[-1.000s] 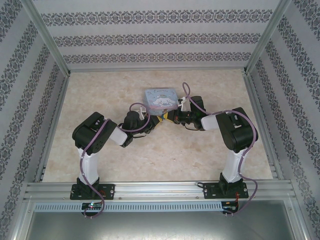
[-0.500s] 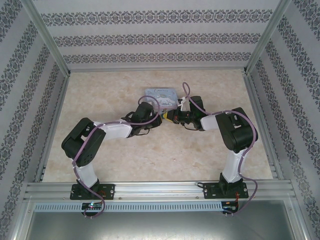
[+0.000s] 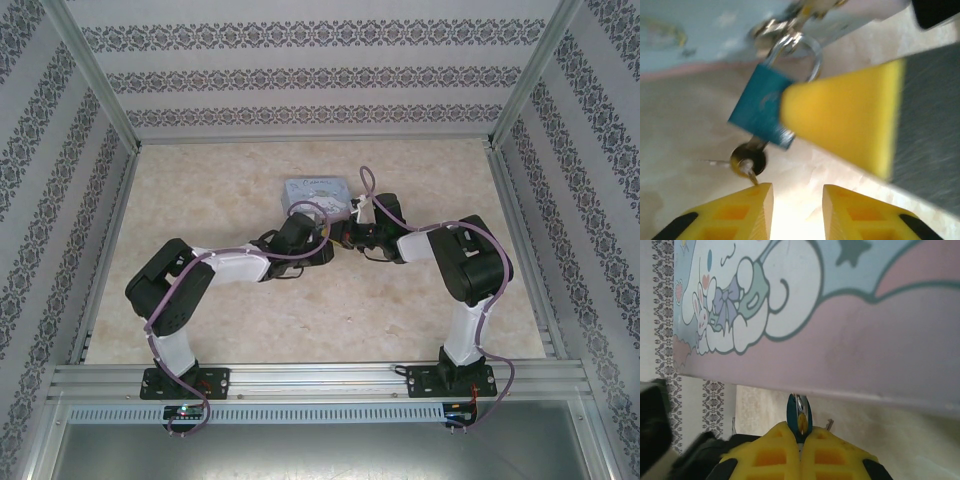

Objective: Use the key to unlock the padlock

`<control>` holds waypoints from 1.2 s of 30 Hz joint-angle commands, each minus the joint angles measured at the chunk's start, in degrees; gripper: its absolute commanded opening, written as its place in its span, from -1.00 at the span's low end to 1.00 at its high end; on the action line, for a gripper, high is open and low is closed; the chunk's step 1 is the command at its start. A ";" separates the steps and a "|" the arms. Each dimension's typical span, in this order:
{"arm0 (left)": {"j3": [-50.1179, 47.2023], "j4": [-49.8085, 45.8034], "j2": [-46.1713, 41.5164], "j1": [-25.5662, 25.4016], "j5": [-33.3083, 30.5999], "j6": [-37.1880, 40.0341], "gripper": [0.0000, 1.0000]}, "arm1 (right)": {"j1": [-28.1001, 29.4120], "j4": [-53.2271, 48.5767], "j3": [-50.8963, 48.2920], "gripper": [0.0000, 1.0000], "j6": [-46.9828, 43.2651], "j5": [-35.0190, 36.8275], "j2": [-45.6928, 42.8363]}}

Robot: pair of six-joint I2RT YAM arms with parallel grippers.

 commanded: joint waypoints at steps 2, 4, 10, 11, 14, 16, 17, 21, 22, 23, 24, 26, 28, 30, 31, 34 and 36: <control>-5.44 12.73 -1.60 2.85 4.78 -8.64 -0.16 | 0.28 -1.13 0.08 -1.00 2.31 -2.29 1.08; -9.13 18.65 -2.49 4.01 5.42 -11.73 -0.05 | 0.14 -0.99 0.07 -1.00 2.43 -2.37 1.11; -16.58 31.99 -4.09 7.89 6.11 -19.02 0.07 | -0.14 -0.67 0.00 -1.00 2.54 -2.98 1.10; -16.95 33.76 -3.57 8.56 6.97 -20.10 0.07 | -0.19 -0.59 -0.09 -1.00 2.51 -3.03 0.99; -17.07 40.02 -1.15 9.44 9.43 -23.26 0.03 | -0.21 -0.15 -0.09 -1.00 2.86 -3.33 1.01; -16.70 43.96 0.78 9.52 10.39 -25.37 0.00 | -0.20 0.11 -0.11 -1.00 3.10 -3.51 0.91; -16.37 45.99 2.03 9.49 10.96 -26.40 -0.03 | -0.16 0.13 -0.16 -1.00 3.18 -3.63 0.90; -15.49 50.09 5.05 9.46 11.56 -28.84 -0.12 | -0.17 0.38 -0.20 -1.00 3.34 -3.78 0.90; -15.34 50.26 5.37 9.49 11.55 -28.97 -0.13 | -0.23 0.36 -0.20 -1.00 3.32 -3.78 0.90; -15.24 50.28 5.65 9.48 11.52 -29.01 -0.15 | -0.16 0.43 -0.19 -1.00 3.40 -3.83 0.90; -15.27 50.37 5.80 9.46 11.48 -29.07 -0.15 | -0.22 0.47 -0.24 -1.00 3.37 -3.87 0.91; -15.31 50.63 6.05 9.39 11.48 -29.25 -0.19 | -0.22 0.55 -0.26 -1.00 3.37 -3.87 0.99; -15.35 50.93 6.27 9.36 11.43 -29.34 -0.20 | -0.23 0.68 -0.28 -1.00 3.61 -3.95 1.07; -15.23 51.50 6.81 9.36 11.61 -29.64 -0.23 | -0.23 0.90 -0.22 -1.00 3.70 -4.04 1.09; -15.23 51.79 7.09 9.32 11.60 -29.82 -0.23 | -0.21 1.07 -0.17 -1.00 3.72 -4.12 1.12; -15.16 53.04 8.03 9.21 11.85 -30.38 -0.28 | -0.17 1.10 -0.19 -1.00 3.85 -4.13 1.08; -15.13 53.57 8.45 9.11 11.86 -30.57 -0.31 | -0.23 1.18 -0.22 -1.00 3.96 -4.17 1.08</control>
